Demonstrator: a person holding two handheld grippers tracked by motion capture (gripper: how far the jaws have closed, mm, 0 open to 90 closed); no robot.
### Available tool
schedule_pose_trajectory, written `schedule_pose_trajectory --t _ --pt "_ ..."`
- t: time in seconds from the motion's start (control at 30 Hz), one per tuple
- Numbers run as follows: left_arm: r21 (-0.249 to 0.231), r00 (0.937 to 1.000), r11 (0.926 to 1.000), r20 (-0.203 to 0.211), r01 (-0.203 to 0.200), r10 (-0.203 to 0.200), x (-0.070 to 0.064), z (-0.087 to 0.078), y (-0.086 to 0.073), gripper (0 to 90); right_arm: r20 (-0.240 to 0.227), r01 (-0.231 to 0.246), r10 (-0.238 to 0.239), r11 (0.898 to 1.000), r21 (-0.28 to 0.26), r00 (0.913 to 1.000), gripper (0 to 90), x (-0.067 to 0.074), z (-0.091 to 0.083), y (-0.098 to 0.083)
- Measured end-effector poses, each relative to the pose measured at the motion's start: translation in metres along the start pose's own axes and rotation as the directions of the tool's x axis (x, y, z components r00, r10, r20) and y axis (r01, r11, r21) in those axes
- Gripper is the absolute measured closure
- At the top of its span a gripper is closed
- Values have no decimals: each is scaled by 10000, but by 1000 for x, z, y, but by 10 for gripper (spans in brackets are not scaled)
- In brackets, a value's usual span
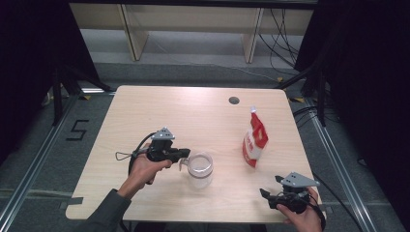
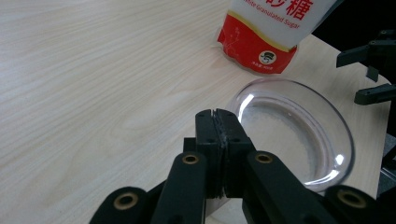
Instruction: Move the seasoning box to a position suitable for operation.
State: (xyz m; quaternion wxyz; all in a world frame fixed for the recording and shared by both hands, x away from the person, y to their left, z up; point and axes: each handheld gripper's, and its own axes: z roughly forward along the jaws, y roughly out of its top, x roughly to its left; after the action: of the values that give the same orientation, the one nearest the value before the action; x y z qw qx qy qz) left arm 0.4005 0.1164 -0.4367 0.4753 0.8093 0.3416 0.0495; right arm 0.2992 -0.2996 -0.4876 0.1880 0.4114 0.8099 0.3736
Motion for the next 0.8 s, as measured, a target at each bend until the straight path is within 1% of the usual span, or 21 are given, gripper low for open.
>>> schedule_pose_trajectory --t 0.07,0.1,0.17,0.2,0.23,0.27,0.3,0.33,0.4,0.43,0.47,0.5,0.53,0.57,0.6,0.63,0.67,0.7,0.73,0.77,0.8 --pt "-25 10000 10000 -19 11 -11 0 -2 -2 880 -2 -8 8 10000 -1 10000 240 0 0 0" --pt "-20 10000 10000 -80 -49 49 0 -3 -3 879 -17 30 -30 10000 -32 10000 240 0 0 0" --pt "-65 10000 9999 4 97 -97 -1 -5 -5 880 99 157 -156 9998 -100 9998 240 0 0 0" --pt "-134 9999 9998 -25 127 -127 -1 -6 -6 880 88 190 -189 9998 -105 9998 240 0 0 0" --pt "-126 9997 9996 83 235 -234 0 -7 -7 880 37 175 -174 9998 -137 9998 240 0 1 0" --pt "-111 9995 9995 143 279 -277 0 -8 -9 880 88 189 -188 9998 -113 9998 240 0 0 0" --pt "-105 9997 9997 13 225 -225 0 -8 -11 880 92 176 -175 9998 -122 9998 240 0 0 0" --pt "-1 9998 9998 29 212 -212 0 -9 -12 876 85 188 -187 9998 -117 9998 240 0 0 0" --pt "43 9998 9998 21 200 -200 0 -9 -16 860 9 150 -150 9998 -106 9999 240 0 1 0" --pt "-59 9997 9997 80 247 -246 1 -9 -18 846 -40 51 -51 10000 -57 10000 240 0 1 0" --pt "-199 9995 9993 126 308 -305 2 -11 -19 831 -29 57 -57 10000 -65 10000 240 0 1 0" --pt "-293 9992 9988 53 391 -389 2 -12 -20 813 -28 50 -50 10000 -59 10000 240 0 1 0" --pt "-344 9988 9983 142 481 -476 3 -14 -20 786 28 145 -145 9998 -118 9999 240 0 1 0" --pt "-535 9987 9973 123 498 -492 3 -16 -21 774 73 161 -160 9998 -121 9998 240 0 1 0" --pt "-579 9988 9973 173 458 -449 4 -19 -22 759 92 168 -167 9998 -111 9998 240 0 1 0" --pt "-727 9991 9964 108 426 -419 4 -23 -23 741 89 176 -175 9998 -115 9998 240 0 1 0" --pt "-744 9991 9964 72 413 -409 5 -26 -24 715 -21 153 -153 9998 -150 9999 240 -1 1 0" --pt "-936 9990 9946 104 441 -433 5 -28 -25 708 -79 81 -81 9999 -90 9999 240 0 2 0" --pt "-918 9992 9950 127 386 -376 5 -33 -26 684 -106 55 -55 10000 -63 9999 240 0 2 0" --pt "-1042 9993 9939 129 359 -348 4 -36 -29 664 -109 47 -47 10000 -64 9999 240 0 2 0" --pt "-1097 9998 9938 137 159 -145 4 -38 -31 637 -25 153 -153 9998 -156 9999 240 -1 1 0"
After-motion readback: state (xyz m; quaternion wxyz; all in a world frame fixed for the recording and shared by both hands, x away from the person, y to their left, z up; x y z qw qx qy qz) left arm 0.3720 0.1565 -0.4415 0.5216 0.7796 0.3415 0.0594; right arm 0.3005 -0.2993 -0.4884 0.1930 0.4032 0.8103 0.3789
